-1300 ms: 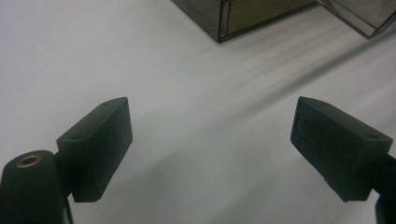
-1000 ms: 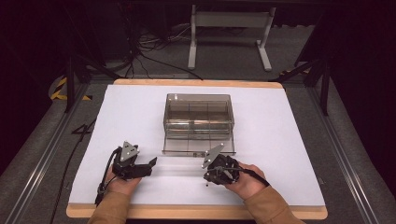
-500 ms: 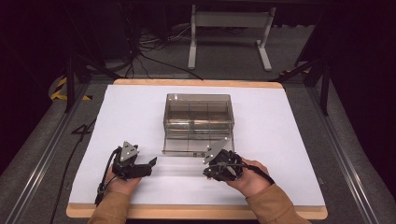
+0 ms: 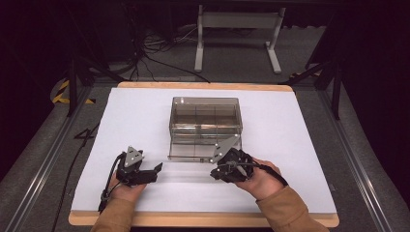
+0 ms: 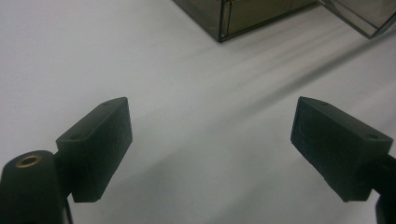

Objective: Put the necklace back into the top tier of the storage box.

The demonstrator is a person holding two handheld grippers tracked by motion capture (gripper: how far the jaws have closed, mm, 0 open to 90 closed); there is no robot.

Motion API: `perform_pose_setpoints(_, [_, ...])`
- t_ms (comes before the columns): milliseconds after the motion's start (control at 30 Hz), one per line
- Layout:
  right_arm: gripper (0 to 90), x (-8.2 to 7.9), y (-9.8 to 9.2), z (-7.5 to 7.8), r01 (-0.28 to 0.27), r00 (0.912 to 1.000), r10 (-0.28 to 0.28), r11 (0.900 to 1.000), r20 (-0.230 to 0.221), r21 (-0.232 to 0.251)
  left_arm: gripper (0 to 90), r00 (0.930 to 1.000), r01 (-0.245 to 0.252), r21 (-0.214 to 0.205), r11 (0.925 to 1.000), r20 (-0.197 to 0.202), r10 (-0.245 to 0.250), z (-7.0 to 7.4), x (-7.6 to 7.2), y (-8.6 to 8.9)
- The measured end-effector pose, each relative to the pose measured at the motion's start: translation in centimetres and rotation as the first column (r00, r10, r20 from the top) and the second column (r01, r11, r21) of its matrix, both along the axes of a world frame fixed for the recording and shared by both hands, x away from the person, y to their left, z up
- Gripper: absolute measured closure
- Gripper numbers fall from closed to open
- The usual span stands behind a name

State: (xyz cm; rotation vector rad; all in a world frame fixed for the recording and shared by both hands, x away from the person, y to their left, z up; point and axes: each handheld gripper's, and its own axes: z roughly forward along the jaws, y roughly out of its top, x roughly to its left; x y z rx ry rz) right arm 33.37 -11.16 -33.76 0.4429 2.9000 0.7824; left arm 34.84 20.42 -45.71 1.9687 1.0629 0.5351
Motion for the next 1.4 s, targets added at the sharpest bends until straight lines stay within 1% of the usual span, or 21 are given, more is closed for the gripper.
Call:
perform_pose_setpoints(100, [87.4,0.2,0.0,0.6,0.006,1.0,-0.006,0.9999,0.008,-0.013,13.3,1.0,0.0,-0.001,1.0,-0.001,0.0,0.0,0.0,0.0])
perform_pose_setpoints(200, [87.5,0.4,0.0,1.4,0.012,0.9999,-0.012,0.9999,0.012,-0.011,13.4,1.0,-0.001,0.0,1.0,0.0,0.001,0.0,0.0,0.0])
perform_pose_setpoints(233, [87.5,0.4,0.0,1.4,0.012,0.9999,-0.012,0.9999,0.012,-0.011,13.4,1.0,-0.001,0.0,1.0,0.0,0.001,0.0,0.0,0.0])
perform_pose_setpoints(300, [87.5,0.6,-0.1,2.0,0.017,0.9996,-0.017,0.9998,0.023,-0.009,13.4,1.0,-0.001,0.001,1.0,-0.001,0.001,0.0,0.0,0.0])
perform_pose_setpoints(333, [87.5,0.6,-0.1,2.2,0.026,0.9995,-0.025,0.9996,0.017,-0.01,13.4,1.0,-0.001,0.002,1.0,0.0,0.001,0.0,0.0,0.0])
perform_pose_setpoints(400, [87.5,0.8,-0.2,2.4,0.025,0.9994,-0.025,0.9996,0.025,-0.008,13.5,1.0,-0.002,0.005,1.0,0.003,0.002,0.0,0.0,0.0])
perform_pose_setpoints(533, [87.5,1.4,-0.3,2.9,0.053,0.9983,-0.053,0.9986,0.023,-0.008,13.5,1.0,-0.001,0.0,1.0,0.001,0.001,0.0,0.0,0.0])
perform_pose_setpoints(700, [87.5,1.8,-0.4,3.8,0.068,0.9976,-0.068,0.9976,0.012,0.01,13.6,1.0,-0.003,-0.004,1.0,0.001,0.003,0.0,0.0,0.0])
perform_pose_setpoints(833, [87.5,2.5,-0.5,4.5,0.103,0.9947,-0.103,0.9944,0.005,0.025,13.5,1.0,-0.003,-0.003,1.0,0.001,0.003,0.0,0.0,0.0])
perform_pose_setpoints(1033, [87.5,3.5,-0.1,5.1,0.114,0.9935,-0.114,0.9928,0.0,0.037,13.4,1.0,-0.001,0.004,1.0,0.005,0.001,0.0,0.0,0.0])
perform_pose_setpoints(1400, [87.5,5.1,0.4,5.1,0.133,0.9911,-0.133,0.989,-0.005,0.064,13.4,1.0,-0.001,0.003,1.0,0.004,0.001,0.0,0.0,0.0])
